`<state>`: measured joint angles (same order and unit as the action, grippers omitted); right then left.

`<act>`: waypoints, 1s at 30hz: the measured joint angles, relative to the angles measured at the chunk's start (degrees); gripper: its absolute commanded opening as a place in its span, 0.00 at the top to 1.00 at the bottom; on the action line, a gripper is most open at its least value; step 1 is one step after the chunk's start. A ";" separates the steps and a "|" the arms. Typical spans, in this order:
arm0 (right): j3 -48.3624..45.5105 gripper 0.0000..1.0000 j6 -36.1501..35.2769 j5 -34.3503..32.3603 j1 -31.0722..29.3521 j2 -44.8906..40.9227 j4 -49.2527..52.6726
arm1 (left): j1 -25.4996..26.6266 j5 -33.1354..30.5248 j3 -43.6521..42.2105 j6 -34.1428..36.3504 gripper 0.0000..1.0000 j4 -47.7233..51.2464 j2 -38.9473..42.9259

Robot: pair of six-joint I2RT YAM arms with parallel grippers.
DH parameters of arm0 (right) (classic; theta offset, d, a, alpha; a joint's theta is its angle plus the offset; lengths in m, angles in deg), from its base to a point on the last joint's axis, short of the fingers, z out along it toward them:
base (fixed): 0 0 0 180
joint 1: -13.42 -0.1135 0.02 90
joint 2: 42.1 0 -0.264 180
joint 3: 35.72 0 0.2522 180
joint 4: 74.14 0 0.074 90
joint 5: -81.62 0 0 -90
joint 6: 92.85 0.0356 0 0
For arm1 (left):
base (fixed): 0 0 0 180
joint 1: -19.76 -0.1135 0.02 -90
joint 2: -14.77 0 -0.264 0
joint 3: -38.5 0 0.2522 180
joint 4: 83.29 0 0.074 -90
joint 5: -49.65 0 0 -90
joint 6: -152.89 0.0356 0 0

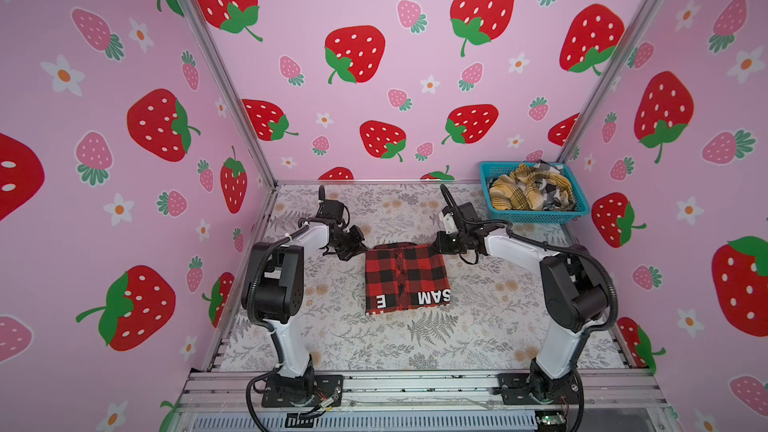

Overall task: Fold and stack the long sleeve shirts
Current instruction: 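Raise both grippers slightly above the far corners of the folded shirt, then lower both grippers onto the side edges of the folded shirt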

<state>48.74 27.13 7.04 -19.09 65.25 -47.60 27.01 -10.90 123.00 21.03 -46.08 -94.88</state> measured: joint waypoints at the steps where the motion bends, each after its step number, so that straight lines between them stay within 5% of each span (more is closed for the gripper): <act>1: 0.39 0.72 0.00 -0.11 0.00 1.25 -0.02 | -0.02 0.02 0.04 0.02 1.00 -0.02 -0.94; 3: 0.61 0.54 0.26 -0.57 0.00 3.30 0.17 | -0.02 0.13 0.57 0.17 0.90 0.24 -3.54; 6: 0.63 0.43 0.20 -1.38 0.02 4.17 1.03 | -0.13 1.49 2.47 0.76 0.74 0.76 -5.29; 12: 0.11 0.41 0.11 -4.13 -0.37 -1.29 3.34 | -0.17 -0.68 4.31 1.88 0.62 4.09 -1.88; 20: -9.86 0.64 0.85 -7.28 -6.51 -21.35 4.52 | 4.59 -6.14 4.66 2.27 0.73 11.52 11.82; 26: -19.89 0.73 3.43 -7.39 -10.84 -24.37 3.63 | 11.96 -5.62 1.22 0.22 0.87 10.93 11.39; 30: -24.79 0.76 4.98 -6.95 -10.88 -23.91 2.25 | 12.35 -6.25 -0.55 -0.42 0.93 11.17 8.85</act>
<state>23.95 32.11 0.09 -29.98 41.34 -45.35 39.36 -17.15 122.46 20.61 -34.92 -86.03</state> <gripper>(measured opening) 0.247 0.082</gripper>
